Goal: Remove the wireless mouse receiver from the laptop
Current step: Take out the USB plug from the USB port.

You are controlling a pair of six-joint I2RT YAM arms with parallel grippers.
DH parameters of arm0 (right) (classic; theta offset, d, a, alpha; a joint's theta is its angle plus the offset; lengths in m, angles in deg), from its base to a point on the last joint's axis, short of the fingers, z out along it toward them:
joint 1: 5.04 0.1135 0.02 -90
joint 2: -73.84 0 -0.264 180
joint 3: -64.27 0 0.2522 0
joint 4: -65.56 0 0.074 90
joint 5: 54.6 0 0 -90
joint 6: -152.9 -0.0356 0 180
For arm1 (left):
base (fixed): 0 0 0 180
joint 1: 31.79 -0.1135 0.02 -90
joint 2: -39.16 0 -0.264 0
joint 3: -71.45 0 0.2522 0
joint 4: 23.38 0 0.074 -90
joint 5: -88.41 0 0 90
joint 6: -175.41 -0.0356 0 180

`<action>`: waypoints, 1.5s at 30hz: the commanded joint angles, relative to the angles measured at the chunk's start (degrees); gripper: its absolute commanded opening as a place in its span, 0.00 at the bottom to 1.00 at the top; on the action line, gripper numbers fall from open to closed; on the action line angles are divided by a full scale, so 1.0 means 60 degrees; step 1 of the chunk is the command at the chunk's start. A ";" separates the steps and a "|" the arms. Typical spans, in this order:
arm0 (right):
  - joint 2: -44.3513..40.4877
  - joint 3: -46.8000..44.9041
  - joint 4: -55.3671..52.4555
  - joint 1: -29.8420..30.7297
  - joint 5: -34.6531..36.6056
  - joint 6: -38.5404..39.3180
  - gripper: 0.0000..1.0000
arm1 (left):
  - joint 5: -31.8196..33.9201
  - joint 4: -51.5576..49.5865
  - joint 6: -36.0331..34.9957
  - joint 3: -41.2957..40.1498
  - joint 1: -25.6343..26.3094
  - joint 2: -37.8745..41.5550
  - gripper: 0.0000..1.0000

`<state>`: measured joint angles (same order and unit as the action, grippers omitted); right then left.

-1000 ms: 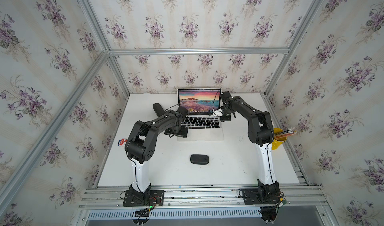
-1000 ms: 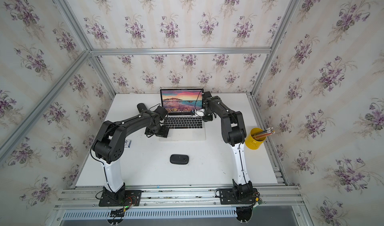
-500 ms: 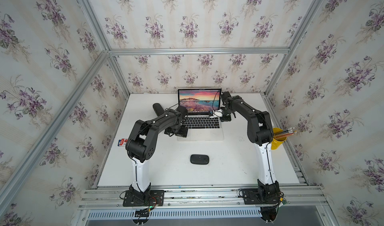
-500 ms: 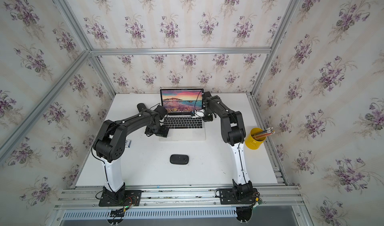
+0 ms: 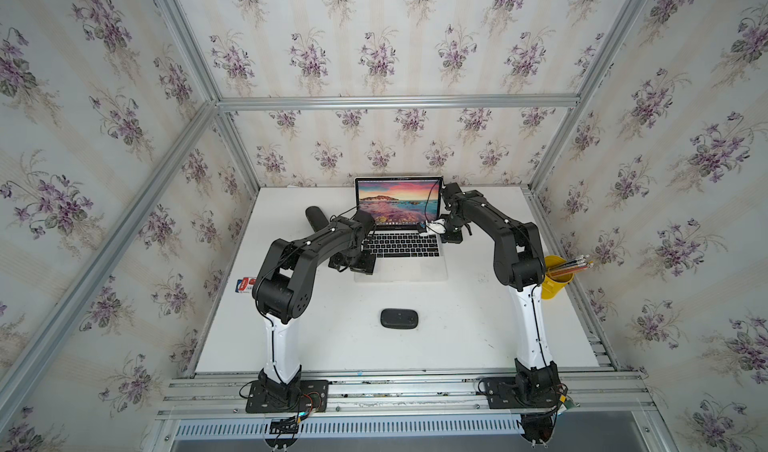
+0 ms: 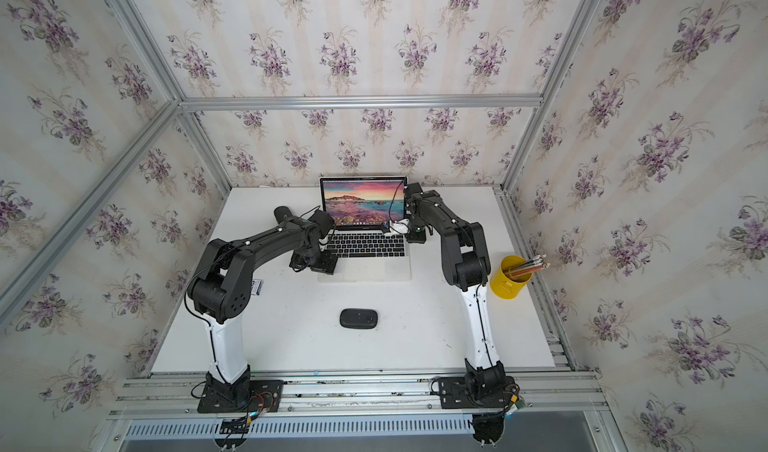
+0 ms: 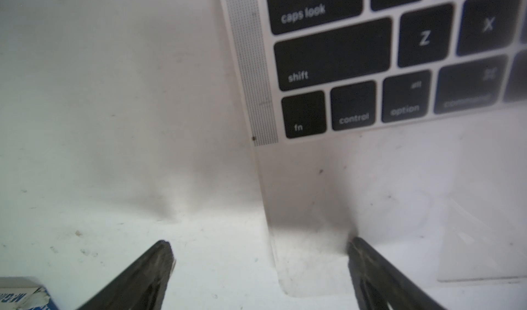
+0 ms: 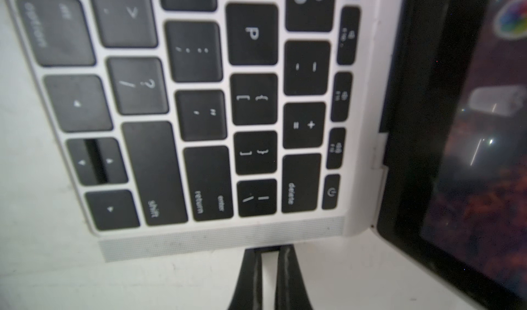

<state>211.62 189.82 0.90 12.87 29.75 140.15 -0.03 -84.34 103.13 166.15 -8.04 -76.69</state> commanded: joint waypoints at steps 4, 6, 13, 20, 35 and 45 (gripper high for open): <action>0.0528 -0.0537 0.0215 0.0252 -0.1541 -0.0172 0.00 | 0.0670 -0.1061 -0.0228 -0.0289 0.0004 -0.0234 0.99; 0.0329 -0.0848 0.0384 0.0230 -0.1195 -0.0175 0.00 | 0.0637 -0.1028 -0.0226 -0.0343 0.0010 -0.0179 0.99; -0.0231 -0.1618 0.0527 -0.0371 -0.0027 -0.0292 0.00 | 0.0591 -0.0908 -0.0216 -0.0568 0.0003 0.0103 0.99; -0.0738 -0.2440 0.0919 -0.0981 0.0396 -0.0219 0.00 | 0.0575 -0.0878 -0.0198 -0.0642 0.0012 0.0302 0.99; -0.0882 -0.2520 0.1012 -0.1051 0.1939 -0.0274 0.00 | 0.0560 -0.0943 -0.0144 -0.0645 0.0014 0.0543 0.99; -0.1722 -0.2858 0.1216 -0.0923 0.1834 -0.1112 0.00 | 0.0427 -0.0552 -0.0181 -0.0429 0.0191 0.1117 0.99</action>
<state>202.00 174.65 15.89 6.75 38.82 136.15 1.41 -87.34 102.76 162.79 -7.36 -71.46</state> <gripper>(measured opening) 0.140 0.990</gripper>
